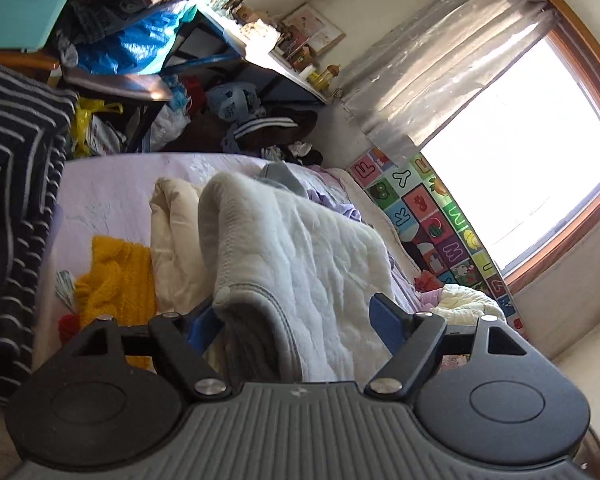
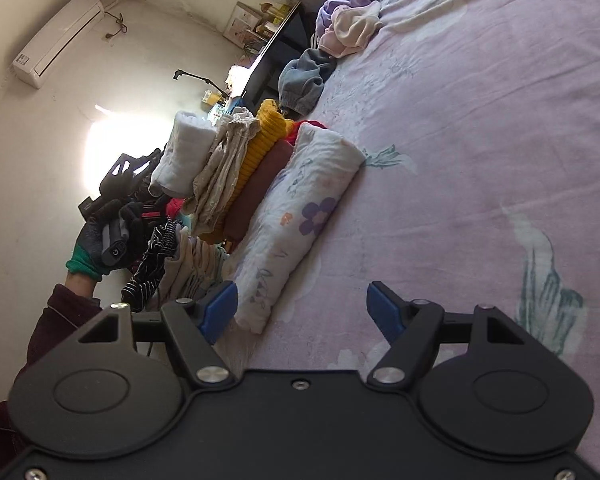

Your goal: Fold clothes

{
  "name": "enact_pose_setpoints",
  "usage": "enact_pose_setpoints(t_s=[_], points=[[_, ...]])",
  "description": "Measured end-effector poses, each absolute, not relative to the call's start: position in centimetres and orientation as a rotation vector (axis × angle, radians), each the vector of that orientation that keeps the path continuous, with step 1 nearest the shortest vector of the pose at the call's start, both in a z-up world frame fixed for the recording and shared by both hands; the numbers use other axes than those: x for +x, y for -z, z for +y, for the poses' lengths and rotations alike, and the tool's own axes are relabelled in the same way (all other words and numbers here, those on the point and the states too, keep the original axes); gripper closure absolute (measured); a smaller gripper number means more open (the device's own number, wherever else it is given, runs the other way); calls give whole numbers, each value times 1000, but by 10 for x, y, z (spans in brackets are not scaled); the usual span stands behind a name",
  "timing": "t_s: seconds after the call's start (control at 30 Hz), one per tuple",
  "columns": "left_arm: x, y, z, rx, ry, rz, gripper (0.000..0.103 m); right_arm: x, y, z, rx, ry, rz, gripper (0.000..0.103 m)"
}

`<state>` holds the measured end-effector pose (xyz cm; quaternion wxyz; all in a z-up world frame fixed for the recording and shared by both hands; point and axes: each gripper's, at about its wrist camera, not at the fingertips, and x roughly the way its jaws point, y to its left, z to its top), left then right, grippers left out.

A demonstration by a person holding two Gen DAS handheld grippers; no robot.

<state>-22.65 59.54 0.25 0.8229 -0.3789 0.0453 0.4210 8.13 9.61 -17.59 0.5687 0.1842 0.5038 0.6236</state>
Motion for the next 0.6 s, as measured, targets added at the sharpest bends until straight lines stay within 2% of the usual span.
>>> enact_pose_setpoints(t_s=[0.13, 0.23, 0.4, 0.6], points=[[-209, -32, 547, -348, -923, 184, 24, 82, 183, 88, 460, -1447, 1188, 30], [-178, -42, 535, -188, -823, 195, 24, 80, 188, 86, 450, -1444, 1202, 30], [-112, -34, 574, -100, -824, 318, 24, 74, 200, 77, 435, -1430, 1231, 29], [-66, 12, 640, -145, -784, 522, 24, 71, 227, 46, 416, -1357, 1283, 29]])
